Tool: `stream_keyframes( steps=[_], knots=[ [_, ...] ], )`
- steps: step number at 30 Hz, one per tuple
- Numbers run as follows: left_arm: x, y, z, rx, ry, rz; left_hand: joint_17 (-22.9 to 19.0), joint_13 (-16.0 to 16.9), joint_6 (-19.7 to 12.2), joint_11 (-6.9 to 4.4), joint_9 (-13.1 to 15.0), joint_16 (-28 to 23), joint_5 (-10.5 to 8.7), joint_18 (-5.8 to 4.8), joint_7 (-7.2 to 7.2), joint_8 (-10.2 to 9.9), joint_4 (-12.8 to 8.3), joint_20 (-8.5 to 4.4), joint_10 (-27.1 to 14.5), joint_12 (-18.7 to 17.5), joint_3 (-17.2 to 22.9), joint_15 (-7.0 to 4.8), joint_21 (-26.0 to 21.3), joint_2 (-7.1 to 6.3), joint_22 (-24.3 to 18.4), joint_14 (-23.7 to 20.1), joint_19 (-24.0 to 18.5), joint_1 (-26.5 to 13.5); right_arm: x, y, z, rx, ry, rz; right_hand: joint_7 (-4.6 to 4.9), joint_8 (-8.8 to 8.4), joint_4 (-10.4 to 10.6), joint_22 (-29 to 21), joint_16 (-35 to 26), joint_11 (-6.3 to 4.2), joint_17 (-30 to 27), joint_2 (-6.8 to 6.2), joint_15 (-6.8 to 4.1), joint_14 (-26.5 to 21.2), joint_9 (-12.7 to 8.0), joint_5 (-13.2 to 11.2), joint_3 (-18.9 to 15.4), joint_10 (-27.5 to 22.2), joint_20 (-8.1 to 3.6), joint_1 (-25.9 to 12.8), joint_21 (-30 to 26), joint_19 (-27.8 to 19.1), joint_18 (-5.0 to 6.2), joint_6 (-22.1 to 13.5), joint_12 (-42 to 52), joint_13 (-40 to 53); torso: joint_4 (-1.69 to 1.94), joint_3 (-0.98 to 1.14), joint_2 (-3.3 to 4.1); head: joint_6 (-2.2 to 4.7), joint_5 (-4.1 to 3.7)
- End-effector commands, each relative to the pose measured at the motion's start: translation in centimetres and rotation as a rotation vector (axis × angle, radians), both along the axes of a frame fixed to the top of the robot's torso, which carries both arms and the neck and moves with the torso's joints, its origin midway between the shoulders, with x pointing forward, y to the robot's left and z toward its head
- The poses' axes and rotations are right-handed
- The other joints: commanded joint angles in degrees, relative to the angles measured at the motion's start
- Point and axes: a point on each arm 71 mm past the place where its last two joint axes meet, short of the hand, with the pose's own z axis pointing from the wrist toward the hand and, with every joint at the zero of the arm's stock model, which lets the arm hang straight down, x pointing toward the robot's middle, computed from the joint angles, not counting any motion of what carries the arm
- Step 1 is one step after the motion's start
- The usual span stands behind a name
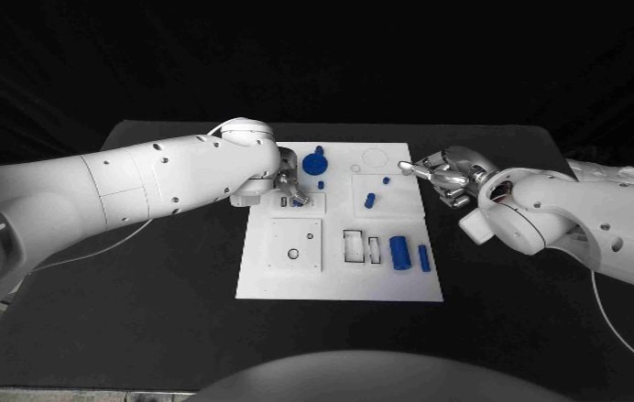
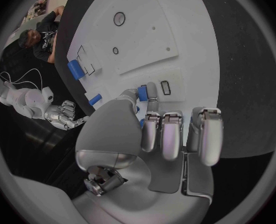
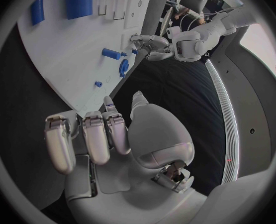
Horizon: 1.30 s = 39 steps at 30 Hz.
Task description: Assemble the parts on the task board
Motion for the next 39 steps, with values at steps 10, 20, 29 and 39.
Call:
stream_keyframes(
  steps=[10,20,29,39],
  knots=[
    [-0.16,-0.18,-0.31,-0.002,0.039,-0.01,15.09,15.1,0.21,-0.02,-0.01,0.15,-0.1,-0.43,-0.04,-0.15,0.11,-0.12,5.96,0.14,0.22,-0.2,0.14,0.18,15.1,5.97,5.93,-0.26,-0.08,0.12,-0.11,-0.002,0.009,0.013,0.6,0.27,-0.04,15.08,0.23,0.52,15.1,0.54,0.34,5.98,0.05,0.13,-0.38,5.95,0.56,0.21,0.26,6.0,-0.39,-0.24,0.22,15.08,0.0,0.0,0.03,0.1,-0.03],
    [-0.04,-0.11,-0.35,0.003,0.042,-0.008,15.09,15.1,0.05,0.1,-0.01,0.15,-0.24,-0.43,0.13,-0.35,0.2,-0.1,5.96,0.14,-0.15,-0.15,0.14,-0.17,15.1,5.97,5.93,-1.18,-0.11,0.13,-0.11,-0.001,0.009,0.014,0.6,0.27,-0.04,15.08,0.23,0.52,15.1,0.54,0.34,5.98,0.05,0.14,-0.38,5.95,0.56,0.22,0.26,6.0,-0.39,-0.24,0.22,15.08,0.02,0.02,0.04,0.1,-0.02],
    [0.05,-0.05,-0.32,0.003,0.036,0.0,15.09,15.1,0.1,0.27,-0.02,0.15,-5.38,-0.43,0.3,-0.83,0.17,0.06,5.96,0.14,-1.7,0.06,0.14,0.0,15.1,5.97,5.93,-4.87,-0.11,0.11,-0.11,-0.001,0.009,0.014,0.6,0.28,-0.06,15.08,0.23,0.52,15.1,0.57,0.35,5.98,0.06,0.3,-0.41,5.95,0.57,0.29,0.26,6.0,-0.39,-0.25,0.22,15.08,0.0,-0.03,0.01,0.09,-0.07],
    [0.15,0.04,-0.28,0.005,0.026,0.005,15.09,15.1,0.08,0.47,0.14,0.15,-13.94,-0.43,0.54,-1.16,0.14,0.21,5.96,0.14,-3.48,0.23,0.14,0.61,15.1,5.97,5.93,-6.53,-0.13,0.15,-0.12,-0.001,0.01,0.016,0.6,0.28,-0.06,15.08,0.23,0.52,15.1,0.57,0.35,5.98,0.06,0.3,-0.41,5.95,0.57,0.29,0.26,6.0,-0.39,-0.25,0.22,15.08,0.04,0.0,0.02,0.09,-0.06]
  ],
)
